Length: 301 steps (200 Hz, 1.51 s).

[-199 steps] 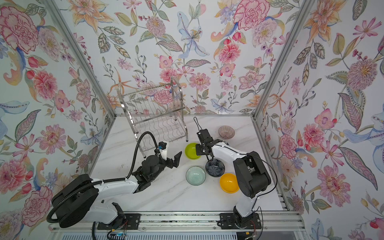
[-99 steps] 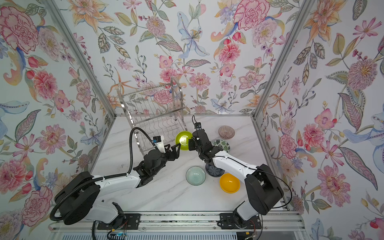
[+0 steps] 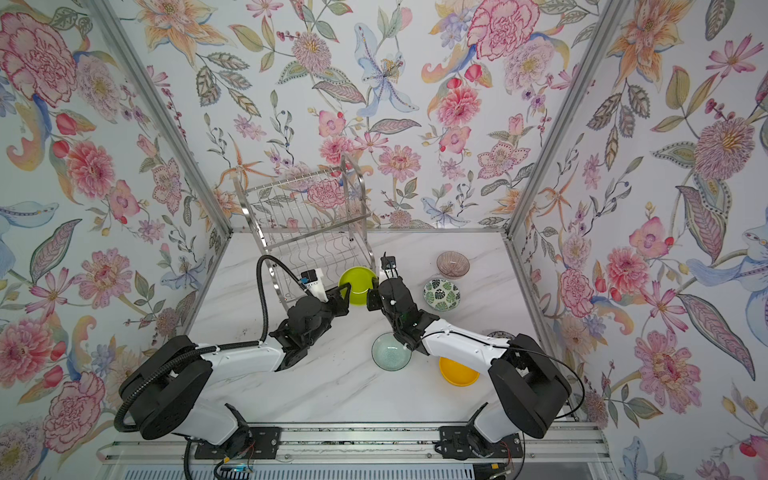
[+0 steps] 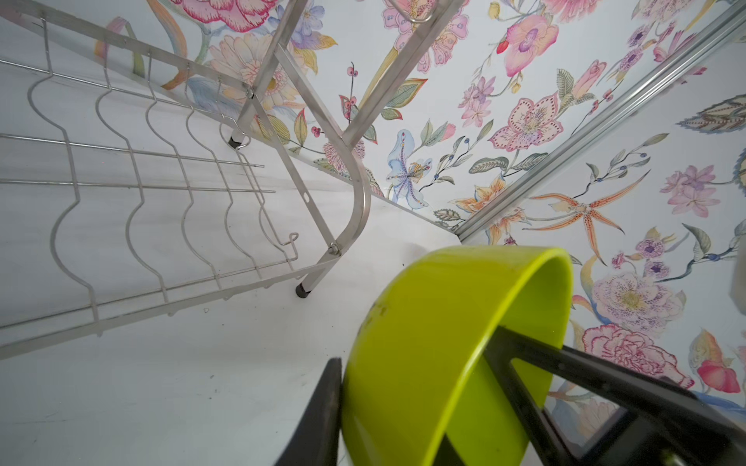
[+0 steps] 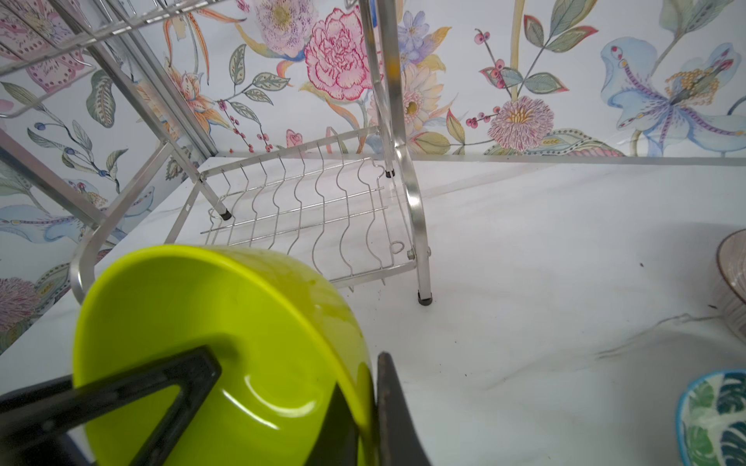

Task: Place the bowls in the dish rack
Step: 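Carry the lime-green bowl toward the left gripper, which grasps its rim, then hold the lime-green bowl with both grippers and tilt it toward the rack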

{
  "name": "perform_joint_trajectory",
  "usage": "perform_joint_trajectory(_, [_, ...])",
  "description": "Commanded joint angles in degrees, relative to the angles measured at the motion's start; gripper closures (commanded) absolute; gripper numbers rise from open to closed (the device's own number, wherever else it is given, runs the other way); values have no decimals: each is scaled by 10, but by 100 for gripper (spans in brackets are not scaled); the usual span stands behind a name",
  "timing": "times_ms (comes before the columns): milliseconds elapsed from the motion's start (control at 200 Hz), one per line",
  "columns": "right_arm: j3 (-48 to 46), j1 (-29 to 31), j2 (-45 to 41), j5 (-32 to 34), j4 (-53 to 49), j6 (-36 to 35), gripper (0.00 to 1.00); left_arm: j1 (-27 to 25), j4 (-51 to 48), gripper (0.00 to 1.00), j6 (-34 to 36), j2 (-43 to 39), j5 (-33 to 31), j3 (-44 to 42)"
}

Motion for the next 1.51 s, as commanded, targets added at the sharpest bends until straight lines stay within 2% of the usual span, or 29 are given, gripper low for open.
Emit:
perform_joint_trajectory(0, [1, 4, -7, 32, 81, 6, 100, 5, 27, 88, -9, 0, 14, 13])
perform_joint_trajectory(50, [7, 5, 0, 30, 78, 9, 100, 5, 30, 94, -6, 0, 13, 14])
perform_joint_trajectory(160, [17, 5, 6, 20, 70, 22, 88, 4, 40, 100, 15, 1, 4, 17])
perform_joint_trajectory(250, [32, 4, 3, -9, 49, 24, 65, 4, 69, 100, 44, 7, -28, 14])
perform_joint_trajectory(320, [39, 4, -7, -21, 32, 39, 51, 4, 95, 100, 67, 12, -60, 11])
perform_joint_trajectory(370, [44, 1, -15, -21, 17, 58, 37, 5, 116, 100, 92, 20, -80, 12])
perform_joint_trajectory(430, [57, -8, -24, -27, -17, 88, 26, 4, 138, 100, 111, 21, -105, 15])
perform_joint_trajectory(525, [68, -28, -43, -46, -53, 139, 2, 1, 187, 100, 161, 63, -141, 22])
perform_joint_trajectory(756, [66, -70, -83, -80, -83, 308, 1, -34, 374, 100, 354, 156, -228, 29])
perform_joint_trajectory(876, [75, -69, -87, -94, -88, 377, 1, -43, 389, 100, 406, 171, -267, 33])
perform_joint_trajectory(1041, [54, -68, -85, -112, -33, 523, 2, -47, 418, 100, 483, 180, -327, 31])
perform_joint_trajectory(1241, [43, -53, -51, -121, 29, 671, 4, -59, 452, 100, 558, 201, -368, 43])
perform_joint_trajectory(1271, [42, -48, -47, -117, 37, 687, 7, -61, 456, 100, 566, 205, -372, 46])
perform_joint_trajectory(1501, [47, -21, -22, -92, 51, 751, 14, -62, 454, 100, 576, 210, -376, 51])
